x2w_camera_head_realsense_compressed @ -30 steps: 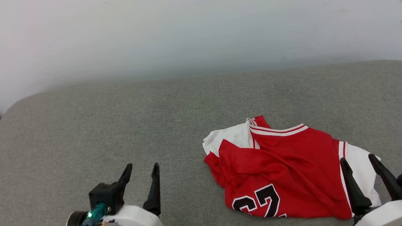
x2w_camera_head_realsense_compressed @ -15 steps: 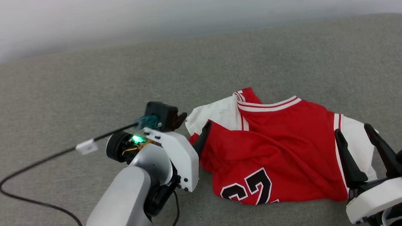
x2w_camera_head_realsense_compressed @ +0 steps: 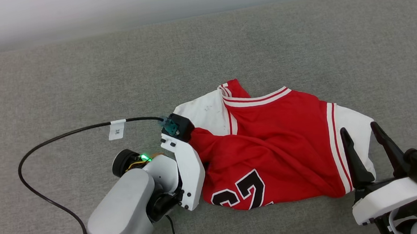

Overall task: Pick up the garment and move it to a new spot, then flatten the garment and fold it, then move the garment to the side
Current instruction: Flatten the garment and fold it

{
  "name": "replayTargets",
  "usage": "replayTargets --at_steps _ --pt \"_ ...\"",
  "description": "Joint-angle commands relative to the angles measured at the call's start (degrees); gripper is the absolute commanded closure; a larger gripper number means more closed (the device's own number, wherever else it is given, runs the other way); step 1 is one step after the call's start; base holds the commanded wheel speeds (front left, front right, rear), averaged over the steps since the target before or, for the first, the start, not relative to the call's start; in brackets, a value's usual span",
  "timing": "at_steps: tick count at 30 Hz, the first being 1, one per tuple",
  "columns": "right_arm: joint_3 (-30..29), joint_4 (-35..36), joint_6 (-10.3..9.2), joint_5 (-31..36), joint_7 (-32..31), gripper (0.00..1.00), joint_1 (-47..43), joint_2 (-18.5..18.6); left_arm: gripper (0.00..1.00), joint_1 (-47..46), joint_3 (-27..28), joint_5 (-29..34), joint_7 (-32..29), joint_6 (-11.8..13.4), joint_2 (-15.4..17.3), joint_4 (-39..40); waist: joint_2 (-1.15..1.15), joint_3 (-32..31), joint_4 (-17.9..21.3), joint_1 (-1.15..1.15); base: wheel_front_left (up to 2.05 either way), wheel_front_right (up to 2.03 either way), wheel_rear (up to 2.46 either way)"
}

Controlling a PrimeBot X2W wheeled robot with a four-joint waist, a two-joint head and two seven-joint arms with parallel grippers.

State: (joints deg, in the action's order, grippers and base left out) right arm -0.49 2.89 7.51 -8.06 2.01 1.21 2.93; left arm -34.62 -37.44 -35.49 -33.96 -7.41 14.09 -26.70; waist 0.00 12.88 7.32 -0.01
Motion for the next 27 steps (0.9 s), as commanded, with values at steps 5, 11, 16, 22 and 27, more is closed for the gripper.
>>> replayTargets --at_steps 5,11,16,22,27 --pt "-1.32 -0.18 -0.04 0.18 0.33 0.00 -0.13 -0.08 1.00 -0.30 -1.03 0.70 5.03 -0.02 1.18 0.77 0.00 -1.79 -1.13 0.01 0.00 0.00 0.00" --pt "-1.94 0.43 -0.04 1.09 -0.37 0.00 -1.69 -0.08 1.00 5.06 0.27 2.28 12.08 2.38 3.86 8.06 0.00 -5.61 -4.10 0.01 0.00 0.00 0.00" --pt "-2.42 1.30 -0.04 1.43 -1.39 0.00 -3.53 -0.08 1.00 15.19 1.51 1.52 13.85 7.07 7.13 16.85 0.00 -9.12 -6.88 0.01 0.00 0.00 0.00" --pt "-2.58 2.32 -0.04 1.35 -2.84 0.00 -5.51 -0.08 1.00 29.35 1.17 -1.87 12.68 12.50 8.30 21.70 0.00 -11.71 -8.97 0.01 0.00 0.00 0.00" --pt "-2.46 2.74 -0.05 1.20 -3.50 0.00 -6.52 -0.08 0.07 35.29 -0.17 -4.45 12.74 14.03 5.78 21.19 0.00 -12.71 -9.64 0.01 0.00 0.00 0.00"
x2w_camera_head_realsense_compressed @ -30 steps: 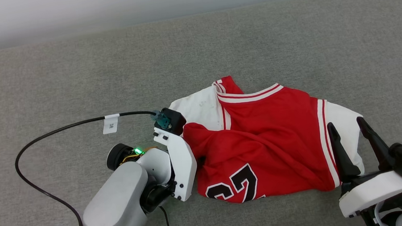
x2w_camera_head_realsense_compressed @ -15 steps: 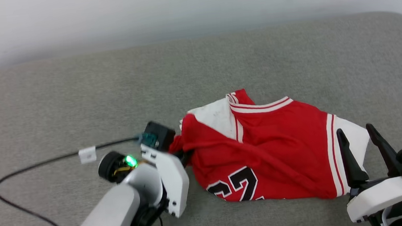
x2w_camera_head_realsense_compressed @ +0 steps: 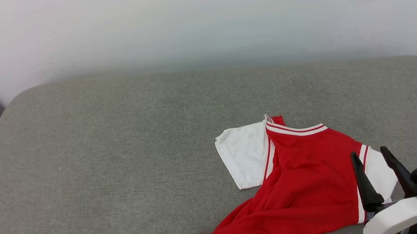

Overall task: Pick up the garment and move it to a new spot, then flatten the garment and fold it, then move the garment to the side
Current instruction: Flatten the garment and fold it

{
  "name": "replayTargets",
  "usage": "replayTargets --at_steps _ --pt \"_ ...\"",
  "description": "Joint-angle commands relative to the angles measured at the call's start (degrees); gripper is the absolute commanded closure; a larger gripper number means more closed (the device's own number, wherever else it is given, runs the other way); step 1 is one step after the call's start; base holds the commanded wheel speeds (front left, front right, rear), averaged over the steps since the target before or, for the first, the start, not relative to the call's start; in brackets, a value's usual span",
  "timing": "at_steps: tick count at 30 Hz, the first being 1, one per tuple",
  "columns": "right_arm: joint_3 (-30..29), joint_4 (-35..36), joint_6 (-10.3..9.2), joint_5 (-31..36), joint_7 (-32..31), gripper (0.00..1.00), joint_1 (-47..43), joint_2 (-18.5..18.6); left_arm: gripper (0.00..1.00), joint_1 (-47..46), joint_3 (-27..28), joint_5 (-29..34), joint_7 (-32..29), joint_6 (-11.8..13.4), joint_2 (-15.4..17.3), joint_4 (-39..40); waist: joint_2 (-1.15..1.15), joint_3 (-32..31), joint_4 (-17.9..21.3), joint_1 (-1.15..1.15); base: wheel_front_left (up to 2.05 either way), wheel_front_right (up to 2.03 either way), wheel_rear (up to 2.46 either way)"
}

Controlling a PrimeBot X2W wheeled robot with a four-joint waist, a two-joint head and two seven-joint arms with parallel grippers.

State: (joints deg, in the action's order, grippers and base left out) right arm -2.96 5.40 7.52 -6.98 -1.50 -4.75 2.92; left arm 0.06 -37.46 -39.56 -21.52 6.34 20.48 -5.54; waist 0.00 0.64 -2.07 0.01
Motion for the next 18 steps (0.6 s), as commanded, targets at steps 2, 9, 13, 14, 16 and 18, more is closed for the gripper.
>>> replayTargets --at_steps 2,9,13,14,16,18 --pt "0.07 0.37 -0.05 0.00 -0.39 0.00 -1.07 -0.07 0.00 0.92 0.46 -0.24 2.09 0.92 -1.44 0.53 0.00 -0.84 -0.27 -0.01 0.00 0.00 0.00" --pt "-0.21 0.37 -0.05 -0.59 -1.01 0.00 -2.02 -0.07 0.00 -3.45 1.91 4.78 8.83 2.11 -1.12 5.74 0.00 -2.02 0.21 -0.01 0.00 0.00 0.00" --pt "-0.18 0.56 -0.05 -0.79 -1.24 0.00 -1.47 -0.08 0.00 -8.09 2.63 7.46 11.36 1.66 -1.01 8.24 0.00 -1.78 1.18 -0.01 0.00 0.00 0.00" --pt "-0.07 0.60 -0.05 -0.80 -1.24 0.00 -1.19 -0.08 0.00 -9.63 2.87 8.05 11.82 1.41 -1.07 8.26 0.00 -1.51 1.51 -0.01 0.00 0.00 0.00" --pt "0.03 0.71 -0.05 -0.77 -1.33 0.00 -0.50 -0.07 0.00 -12.84 3.10 8.84 12.38 0.88 -1.69 7.88 0.00 -0.70 2.23 -0.01 0.00 0.00 0.00" --pt "0.15 1.18 -0.05 -0.78 -1.42 0.00 0.46 -0.07 0.00 -16.63 3.40 9.44 12.38 0.17 -2.11 7.08 0.00 1.28 3.19 -0.01 0.00 0.00 0.00"
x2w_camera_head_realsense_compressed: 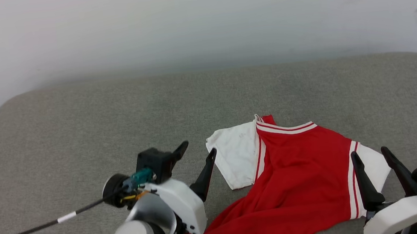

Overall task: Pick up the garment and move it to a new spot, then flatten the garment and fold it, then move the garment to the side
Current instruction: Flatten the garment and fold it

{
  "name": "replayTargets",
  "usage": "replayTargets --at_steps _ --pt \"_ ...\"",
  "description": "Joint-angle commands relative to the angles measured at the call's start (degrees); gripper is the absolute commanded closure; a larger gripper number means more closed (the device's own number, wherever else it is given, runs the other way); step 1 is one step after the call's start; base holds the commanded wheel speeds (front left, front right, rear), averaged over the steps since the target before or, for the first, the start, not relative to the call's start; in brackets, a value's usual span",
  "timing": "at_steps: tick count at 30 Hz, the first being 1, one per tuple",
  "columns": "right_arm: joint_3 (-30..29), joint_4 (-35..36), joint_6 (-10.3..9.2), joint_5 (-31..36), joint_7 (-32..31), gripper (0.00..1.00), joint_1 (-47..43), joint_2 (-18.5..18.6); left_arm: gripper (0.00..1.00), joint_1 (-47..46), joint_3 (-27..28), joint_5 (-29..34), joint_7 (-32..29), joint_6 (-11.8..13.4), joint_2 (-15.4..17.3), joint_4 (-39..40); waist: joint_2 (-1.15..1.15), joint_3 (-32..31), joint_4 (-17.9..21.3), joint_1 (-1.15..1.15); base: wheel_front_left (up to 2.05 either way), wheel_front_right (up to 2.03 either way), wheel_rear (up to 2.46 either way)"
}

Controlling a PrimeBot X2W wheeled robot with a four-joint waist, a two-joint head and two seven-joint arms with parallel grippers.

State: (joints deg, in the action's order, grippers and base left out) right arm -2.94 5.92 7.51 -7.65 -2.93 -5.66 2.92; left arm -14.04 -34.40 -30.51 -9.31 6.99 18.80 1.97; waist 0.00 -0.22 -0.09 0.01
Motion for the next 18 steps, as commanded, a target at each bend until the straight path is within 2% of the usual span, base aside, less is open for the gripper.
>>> replayTargets --at_steps 1,5,10,18 --pt "0.08 0.76 -0.04 -0.09 0.12 0.00 1.94 -0.07 0.00 -4.60 0.44 0.61 0.02 -1.06 -0.64 -1.24 0.00 3.18 1.69 -0.01 0.00 0.00 0.00" --pt "0.49 0.80 -0.04 -0.09 0.36 0.00 3.56 -0.07 0.00 -10.50 0.73 0.81 -1.42 -2.60 -0.97 -3.44 0.00 6.95 3.68 -0.01 0.00 0.00 0.00" --pt "0.35 -0.31 -0.04 -0.37 2.11 0.00 6.65 -0.08 0.00 -19.48 0.58 0.22 -4.93 -5.82 -1.52 -9.12 0.00 12.56 6.08 -0.01 0.00 0.00 0.00" --pt "2.15 -2.65 -0.04 -0.44 4.89 0.00 10.46 -0.08 0.00 -29.21 -0.46 -4.35 -16.44 -11.08 -1.85 -23.96 0.00 18.40 8.77 -0.01 0.00 0.00 0.00"
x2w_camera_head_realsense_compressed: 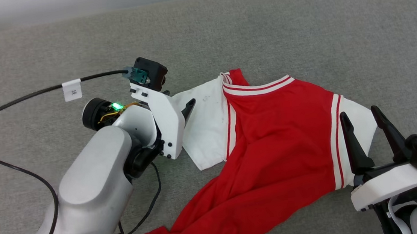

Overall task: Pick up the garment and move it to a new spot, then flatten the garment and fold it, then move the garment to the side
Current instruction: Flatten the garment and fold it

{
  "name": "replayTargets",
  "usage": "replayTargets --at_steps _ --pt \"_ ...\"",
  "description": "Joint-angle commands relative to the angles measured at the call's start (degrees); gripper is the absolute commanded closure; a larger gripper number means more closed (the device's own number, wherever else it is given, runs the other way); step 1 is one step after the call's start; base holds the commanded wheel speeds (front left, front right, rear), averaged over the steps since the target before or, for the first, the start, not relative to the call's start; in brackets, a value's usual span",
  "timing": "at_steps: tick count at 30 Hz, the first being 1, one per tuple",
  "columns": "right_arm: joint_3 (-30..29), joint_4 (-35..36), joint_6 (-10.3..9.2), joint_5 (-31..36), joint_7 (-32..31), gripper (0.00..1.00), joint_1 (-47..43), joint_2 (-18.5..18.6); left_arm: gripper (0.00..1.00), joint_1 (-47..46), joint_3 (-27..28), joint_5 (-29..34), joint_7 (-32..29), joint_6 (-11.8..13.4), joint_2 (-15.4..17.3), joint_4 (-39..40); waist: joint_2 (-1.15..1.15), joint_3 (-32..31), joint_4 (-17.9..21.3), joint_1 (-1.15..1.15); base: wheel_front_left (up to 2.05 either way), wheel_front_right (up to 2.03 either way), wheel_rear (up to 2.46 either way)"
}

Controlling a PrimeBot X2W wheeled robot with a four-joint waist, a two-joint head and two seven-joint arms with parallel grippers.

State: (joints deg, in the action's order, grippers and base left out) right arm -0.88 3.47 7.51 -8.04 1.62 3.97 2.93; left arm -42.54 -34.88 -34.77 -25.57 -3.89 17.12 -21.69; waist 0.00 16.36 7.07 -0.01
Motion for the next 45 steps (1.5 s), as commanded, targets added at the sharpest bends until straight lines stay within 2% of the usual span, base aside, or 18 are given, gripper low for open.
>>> replayTargets --at_steps 1,8,12,13,14,15,18,24,30,34,40,45 --pt "0.36 -0.52 -0.04 -0.18 0.63 0.00 1.14 -0.09 0.00 -1.57 -0.17 -0.39 -1.44 -0.64 0.05 -2.19 0.00 2.14 1.90 0.01 0.00 0.00 0.00" --pt "1.11 -2.74 -0.04 -1.01 2.35 0.00 2.41 -0.09 0.00 -4.68 -3.65 0.56 -9.37 -1.28 0.57 -15.03 0.00 2.97 2.97 0.01 0.00 0.00 0.00" --pt "1.34 -3.78 -0.04 -1.48 2.68 0.00 2.85 -0.09 0.00 -2.68 -5.73 -1.74 -14.52 -2.38 -1.60 -20.90 0.00 2.63 3.33 0.01 0.00 0.00 0.00" --pt "1.35 -4.09 -0.04 -1.51 2.71 0.00 2.89 -0.09 0.51 -2.11 -5.90 -2.73 -15.04 -2.71 -2.57 -21.64 0.00 2.45 3.40 0.01 0.00 0.00 0.00" --pt "1.22 -4.27 -0.04 -1.61 2.72 0.00 2.90 -0.09 0.81 -1.66 -6.48 -3.26 -15.40 -3.02 -3.31 -22.26 0.00 2.33 3.43 0.01 0.00 0.00 0.00" --pt "1.16 -4.57 -0.04 -1.71 2.65 0.00 2.89 -0.09 1.00 -1.24 -6.73 -3.96 -14.86 -3.29 -3.85 -22.53 0.00 2.09 3.46 0.01 0.00 0.00 0.00" --pt "1.02 -5.17 -0.04 -1.72 2.19 0.00 2.60 -0.10 1.00 -1.38 -6.95 -3.95 -11.01 -3.42 -4.39 -22.55 0.00 1.30 3.15 0.01 0.00 0.00 0.00" --pt "0.06 -5.88 -0.04 -1.18 0.81 0.00 1.29 -0.08 1.00 -1.64 -6.50 -2.60 -1.58 -3.37 -3.22 -21.90 0.00 -2.06 1.68 0.01 0.00 0.00 0.00" --pt "-2.15 -6.15 -0.04 -1.80 -1.19 0.00 -0.32 -0.08 1.00 0.97 -3.87 -1.76 9.78 -0.91 -1.20 -17.14 0.00 -5.95 -1.04 0.01 0.00 0.00 0.00" --pt "-4.38 -6.23 -0.05 -2.31 -4.08 0.00 -1.72 -0.06 1.00 4.42 -1.46 -2.48 15.29 1.27 0.68 -12.33 0.00 -8.38 -3.36 0.01 0.00 0.00 0.00" --pt "-10.54 -8.29 -0.04 -3.68 -12.88 0.00 -1.67 -0.06 1.00 10.46 1.21 -3.38 18.06 5.16 4.18 -3.18 0.00 -10.82 -5.93 0.01 0.00 0.00 0.00" --pt "-15.69 -12.96 -0.04 -4.86 -26.35 0.00 1.73 2.09 1.00 14.75 1.99 -3.61 17.06 8.23 6.57 5.50 0.00 -10.71 -7.29 0.01 0.00 0.00 0.00"
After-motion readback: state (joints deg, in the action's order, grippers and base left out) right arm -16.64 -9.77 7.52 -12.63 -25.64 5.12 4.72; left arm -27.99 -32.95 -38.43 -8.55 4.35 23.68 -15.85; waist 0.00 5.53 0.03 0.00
